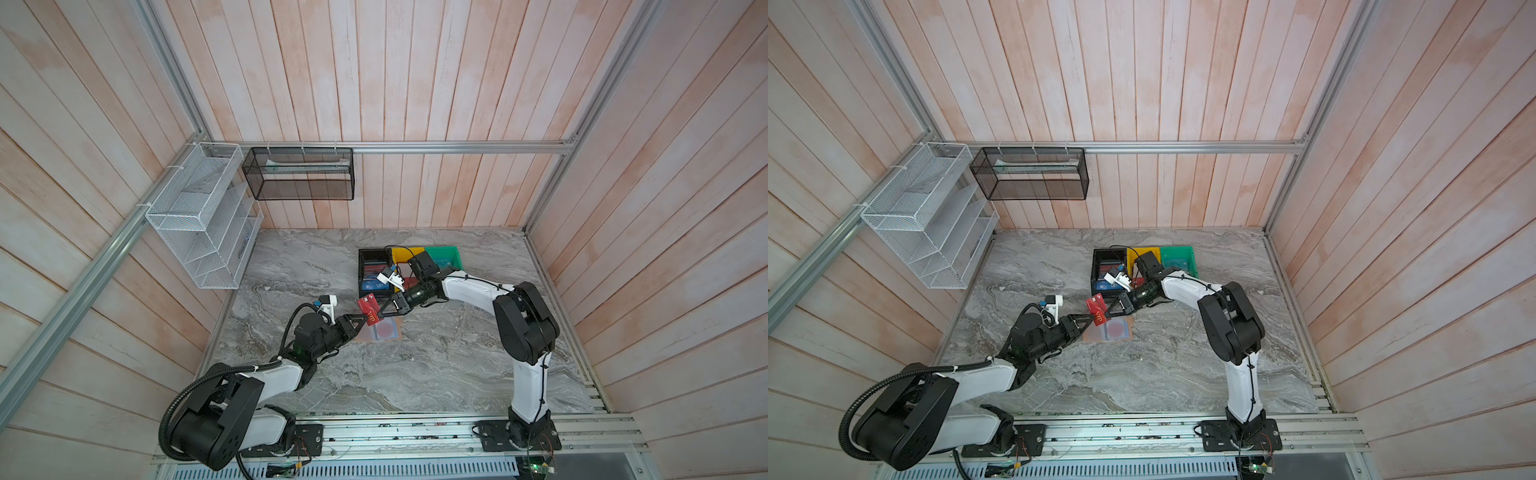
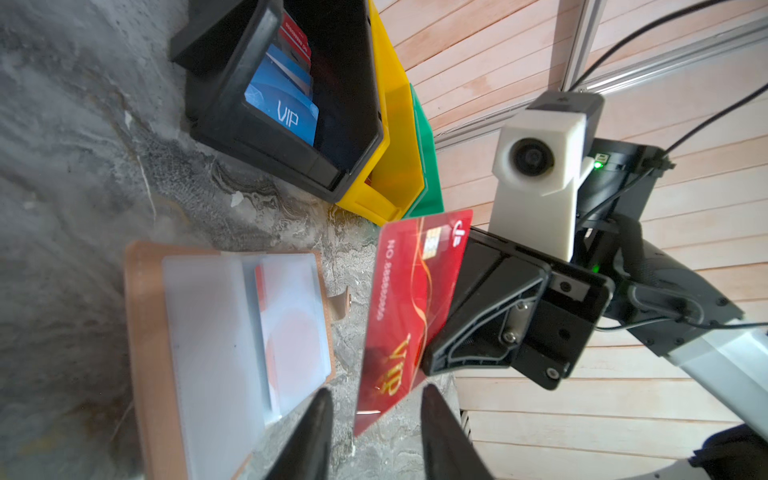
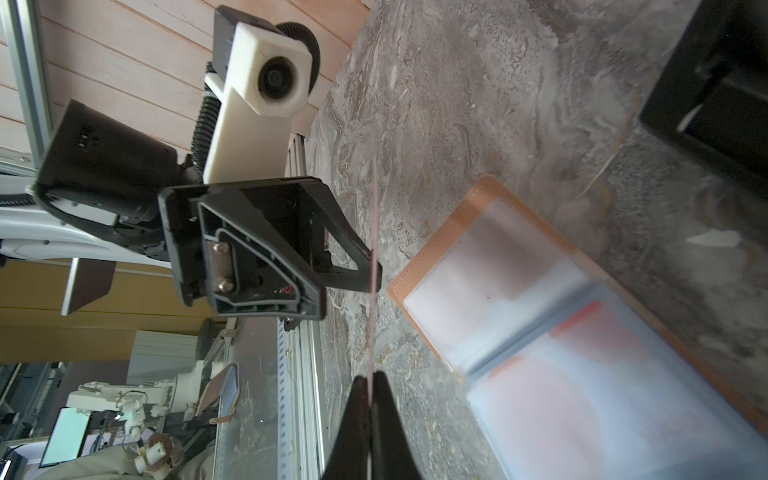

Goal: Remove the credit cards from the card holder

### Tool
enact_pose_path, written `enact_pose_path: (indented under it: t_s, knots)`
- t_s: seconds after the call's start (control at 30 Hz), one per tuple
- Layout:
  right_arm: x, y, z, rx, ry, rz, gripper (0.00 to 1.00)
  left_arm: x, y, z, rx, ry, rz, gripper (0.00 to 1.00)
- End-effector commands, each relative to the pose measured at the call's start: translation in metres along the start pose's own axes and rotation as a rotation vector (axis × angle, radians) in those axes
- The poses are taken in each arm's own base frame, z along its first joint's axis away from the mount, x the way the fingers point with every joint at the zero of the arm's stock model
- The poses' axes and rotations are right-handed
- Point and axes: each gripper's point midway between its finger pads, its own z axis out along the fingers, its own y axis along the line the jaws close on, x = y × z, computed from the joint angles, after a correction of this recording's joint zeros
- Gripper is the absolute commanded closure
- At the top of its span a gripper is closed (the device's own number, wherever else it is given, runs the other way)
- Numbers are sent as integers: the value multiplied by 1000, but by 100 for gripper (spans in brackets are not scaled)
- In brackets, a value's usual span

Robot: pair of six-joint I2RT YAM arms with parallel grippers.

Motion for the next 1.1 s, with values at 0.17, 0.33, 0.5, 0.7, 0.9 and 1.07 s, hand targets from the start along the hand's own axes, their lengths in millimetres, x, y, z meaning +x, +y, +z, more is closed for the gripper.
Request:
enact_pose_path:
  t_s: [0.17,0.33,0.5,0.7,0.9,1.07]
  knots:
    - [6,-46,-57,416,107,-61,100,-6,0,-4,-60,-10,57,60]
    - [-7,-44,-99,700,110,-301,100,-1,5,5,-78,41,48,60]
    - [-17,-49,-143,967,170,-463,100,0,8,15,-77,69,39,60]
    - [-6,-86,-183,1252,382,-532,100,-2,8,21,-75,80,41,60]
    - [-19,-98,-179,1276,372,-571,100,1,15,23,-94,89,31,60]
    - [-27,-99,-167,1255,375,-607,100,1,17,27,-94,96,27,61]
